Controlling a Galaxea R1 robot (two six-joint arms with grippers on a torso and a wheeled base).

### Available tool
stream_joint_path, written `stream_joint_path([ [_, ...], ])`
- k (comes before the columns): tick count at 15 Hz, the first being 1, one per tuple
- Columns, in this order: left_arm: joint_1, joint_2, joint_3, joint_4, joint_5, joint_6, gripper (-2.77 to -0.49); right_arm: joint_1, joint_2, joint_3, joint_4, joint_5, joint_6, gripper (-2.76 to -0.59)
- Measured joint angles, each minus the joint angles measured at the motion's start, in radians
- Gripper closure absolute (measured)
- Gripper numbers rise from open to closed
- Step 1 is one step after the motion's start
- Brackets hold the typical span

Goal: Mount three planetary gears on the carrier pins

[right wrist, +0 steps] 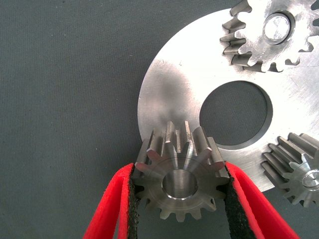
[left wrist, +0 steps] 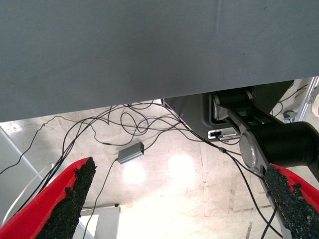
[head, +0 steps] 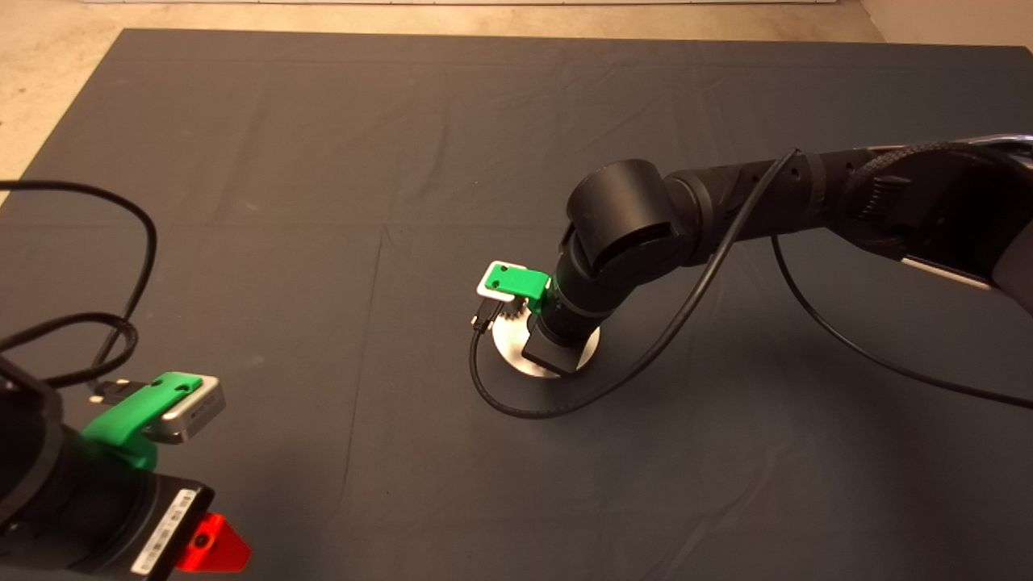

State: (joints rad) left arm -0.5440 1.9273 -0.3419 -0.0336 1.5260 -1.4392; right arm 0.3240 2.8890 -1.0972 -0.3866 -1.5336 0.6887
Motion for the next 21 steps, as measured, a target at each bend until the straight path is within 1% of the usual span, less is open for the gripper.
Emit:
stream_joint_path([
  [3,0.0,-0.035,0.0,0.0,0.0,0.024,-2.47,-0.001,0.0,0.0,0.0,0.0,0.0,-0.94],
  [5,0.0,-0.044,0.0,0.0,0.0,0.032,-2.47,-0.01,0.001,0.001,0.0,0.0,0.0,-0.94],
  [7,0.0,-0.046,0.0,0.0,0.0,0.036,-2.47,-0.016,0.0,0.001,0.0,0.0,0.0,-0.94],
  [13,0.0,-0.052,0.0,0.0,0.0,0.042,-2.47,-0.017,0.0,0.002,0.0,0.0,0.0,-0.94],
  [16,0.0,-0.052,0.0,0.0,0.0,0.043,-2.47,-0.024,0.0,0.002,0.0,0.0,0.0,-0.94],
  [21,0.0,-0.055,0.0,0.0,0.0,0.043,-2.47,-0.026,-0.008,0.002,0.0,0.0,-0.002,-0.94],
])
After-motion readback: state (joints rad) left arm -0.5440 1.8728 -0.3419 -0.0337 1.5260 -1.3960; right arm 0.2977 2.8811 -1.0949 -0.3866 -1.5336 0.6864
